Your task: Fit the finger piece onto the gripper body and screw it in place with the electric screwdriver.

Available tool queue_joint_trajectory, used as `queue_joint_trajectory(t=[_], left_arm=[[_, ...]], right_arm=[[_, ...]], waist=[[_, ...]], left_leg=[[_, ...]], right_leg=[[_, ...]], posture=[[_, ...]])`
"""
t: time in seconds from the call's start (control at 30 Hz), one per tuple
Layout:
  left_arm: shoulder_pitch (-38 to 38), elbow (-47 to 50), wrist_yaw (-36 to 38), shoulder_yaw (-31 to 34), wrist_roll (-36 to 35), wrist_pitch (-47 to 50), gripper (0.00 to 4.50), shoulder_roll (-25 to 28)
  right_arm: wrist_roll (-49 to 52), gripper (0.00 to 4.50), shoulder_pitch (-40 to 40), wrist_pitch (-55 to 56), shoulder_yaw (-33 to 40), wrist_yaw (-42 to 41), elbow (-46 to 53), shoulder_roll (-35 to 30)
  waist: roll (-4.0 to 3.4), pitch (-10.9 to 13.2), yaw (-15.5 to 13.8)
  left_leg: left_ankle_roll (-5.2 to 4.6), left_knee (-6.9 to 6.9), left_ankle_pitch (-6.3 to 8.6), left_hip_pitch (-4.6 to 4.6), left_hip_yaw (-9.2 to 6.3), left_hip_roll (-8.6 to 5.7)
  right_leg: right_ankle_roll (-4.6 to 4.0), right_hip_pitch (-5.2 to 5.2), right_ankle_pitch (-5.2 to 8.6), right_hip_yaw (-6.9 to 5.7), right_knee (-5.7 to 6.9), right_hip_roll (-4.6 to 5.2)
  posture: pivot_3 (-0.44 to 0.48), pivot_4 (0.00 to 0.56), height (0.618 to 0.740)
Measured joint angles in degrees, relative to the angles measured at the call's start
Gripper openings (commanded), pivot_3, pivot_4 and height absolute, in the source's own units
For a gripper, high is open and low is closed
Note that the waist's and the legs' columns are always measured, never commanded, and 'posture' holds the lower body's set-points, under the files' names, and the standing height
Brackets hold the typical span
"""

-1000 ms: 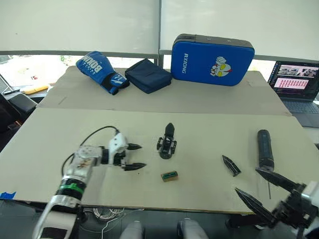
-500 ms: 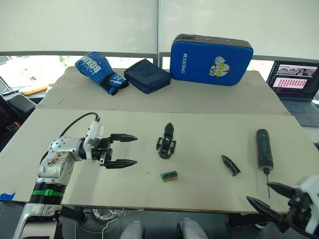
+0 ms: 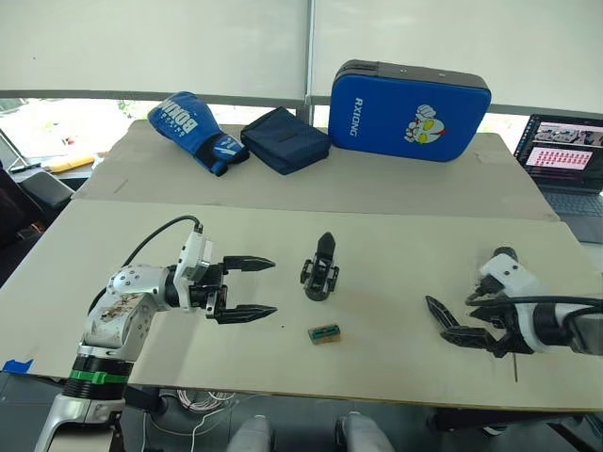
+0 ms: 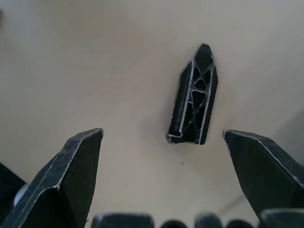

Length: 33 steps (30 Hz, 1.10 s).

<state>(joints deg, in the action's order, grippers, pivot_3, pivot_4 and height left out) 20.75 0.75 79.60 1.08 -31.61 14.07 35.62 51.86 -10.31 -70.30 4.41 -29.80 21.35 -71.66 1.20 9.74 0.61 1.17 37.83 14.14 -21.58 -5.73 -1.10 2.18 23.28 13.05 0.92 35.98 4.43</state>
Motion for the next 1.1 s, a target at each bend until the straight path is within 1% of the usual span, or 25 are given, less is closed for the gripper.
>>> queue_joint_trajectory(t=[0.07,0.13,0.3,0.43,0.47,0.6,0.73,0.77,0.83,0.93,1.03,1.1], left_arm=[[-0.2,0.7,-0.4,-0.3,0.0,0.0,4.48,-0.2],[-0.3,1.0,-0.9,-0.5,0.0,0.0,4.48,-0.4],[-0.6,1.5,-1.5,-0.7,0.0,0.0,4.48,-0.6],[-1.3,2.2,-1.9,-0.7,0.0,0.0,4.48,-0.6],[-1.5,2.2,-1.9,-0.6,0.0,0.0,4.50,-0.6],[-2.4,2.9,-2.1,-0.7,0.0,0.0,4.50,-0.6],[-2.6,2.9,-2.1,-0.6,0.0,0.0,4.50,-0.6],[-2.6,2.9,-2.2,-0.6,0.0,0.0,4.50,-0.6],[-2.3,2.9,-3.2,-0.4,-0.6,1.3,4.50,-0.9],[0.3,3.0,-8.3,1.6,-5.0,6.6,4.50,-3.4],[3.4,3.5,-16.6,5.8,-10.9,13.3,4.50,-6.6],[5.4,4.4,-22.1,7.8,-14.1,17.1,4.50,-8.5]], right_arm=[[-3.2,4.50,-5.4,-1.3,-4.4,0.0,-2.8,1.6],[-6.3,4.50,-9.2,-2.6,-8.5,-0.5,-5.1,2.1],[-10.2,4.50,-13.4,-4.9,-14.6,-3.0,-7.5,4.3],[-11.8,4.50,-14.2,-6.8,-15.4,-4.2,-7.8,5.8],[-12.6,3.95,-14.7,-7.3,-15.4,-4.4,-8.1,6.6],[-15.3,2.65,-15.2,-7.9,-15.7,-4.6,-8.8,7.5],[-17.1,1.23,-15.4,-8.1,-16.2,-5.4,-8.7,7.4],[-17.3,1.11,-15.4,-8.2,-16.3,-5.9,-8.6,7.5],[-17.5,1.11,-15.4,-8.3,-16.0,-6.4,-8.6,7.6],[-17.0,1.11,-14.5,-8.3,-13.8,-7.4,-7.9,8.3],[-15.9,1.11,-11.1,-5.4,-4.2,-7.4,-3.7,10.8],[-15.1,1.11,-11.0,-3.3,3.1,-6.2,0.6,13.2]], waist=[[-0.02,0.0,0.2],[-0.03,0.0,0.2],[-0.04,0.0,0.2],[-0.04,0.0,0.2],[-0.02,0.0,0.2],[-0.02,0.0,0.4],[-0.02,0.0,0.2],[-0.02,0.0,0.2],[-0.02,0.0,0.2],[-0.02,0.0,0.2],[-0.02,0.0,0.1],[-0.02,0.0,0.2]], left_leg=[[0.00,0.00,0.00,0.00,0.00,0.00],[0.00,-0.01,0.00,-0.01,0.00,0.03],[0.00,-0.01,0.00,-0.04,0.00,0.02],[0.00,0.00,0.00,-0.04,0.00,0.02],[0.00,0.00,0.00,-0.01,0.00,0.02],[0.00,0.00,0.00,0.02,0.00,0.05],[0.00,0.00,0.00,0.02,0.00,0.05],[0.00,0.00,0.00,0.02,0.00,0.05],[0.00,0.00,0.00,0.01,0.00,0.05],[0.00,0.01,0.00,0.00,0.00,0.04],[0.00,0.03,0.00,-0.11,-0.01,-0.01],[0.00,0.04,0.00,-0.11,-0.01,-0.01]], right_leg=[[0.01,0.03,0.00,0.01,0.02,-0.01],[0.00,0.07,0.00,0.00,0.04,-0.03],[-0.01,0.11,-0.01,0.01,0.05,-0.02],[-0.02,0.11,-0.02,0.00,0.06,-0.03],[-0.02,0.09,-0.02,0.00,0.06,-0.03],[-0.03,0.09,-0.02,0.00,0.07,-0.06],[-0.03,0.09,-0.02,0.00,0.08,-0.06],[-0.03,0.09,-0.02,0.00,0.07,-0.06],[-0.02,0.09,-0.02,-0.01,0.08,-0.06],[0.05,0.09,0.02,0.00,0.09,-0.05],[0.16,0.17,0.04,0.01,0.12,-0.01],[0.18,0.16,0.00,0.03,0.11,-0.01]], posture=[[0.000,0.150,0.740],[0.000,0.150,0.740],[0.000,0.150,0.740],[0.000,0.150,0.740],[0.000,0.150,0.740],[0.000,0.150,0.740],[0.000,0.150,0.740],[0.000,0.150,0.740],[0.000,0.150,0.740],[0.000,0.150,0.740],[0.000,0.150,0.740],[0.000,0.150,0.740]])
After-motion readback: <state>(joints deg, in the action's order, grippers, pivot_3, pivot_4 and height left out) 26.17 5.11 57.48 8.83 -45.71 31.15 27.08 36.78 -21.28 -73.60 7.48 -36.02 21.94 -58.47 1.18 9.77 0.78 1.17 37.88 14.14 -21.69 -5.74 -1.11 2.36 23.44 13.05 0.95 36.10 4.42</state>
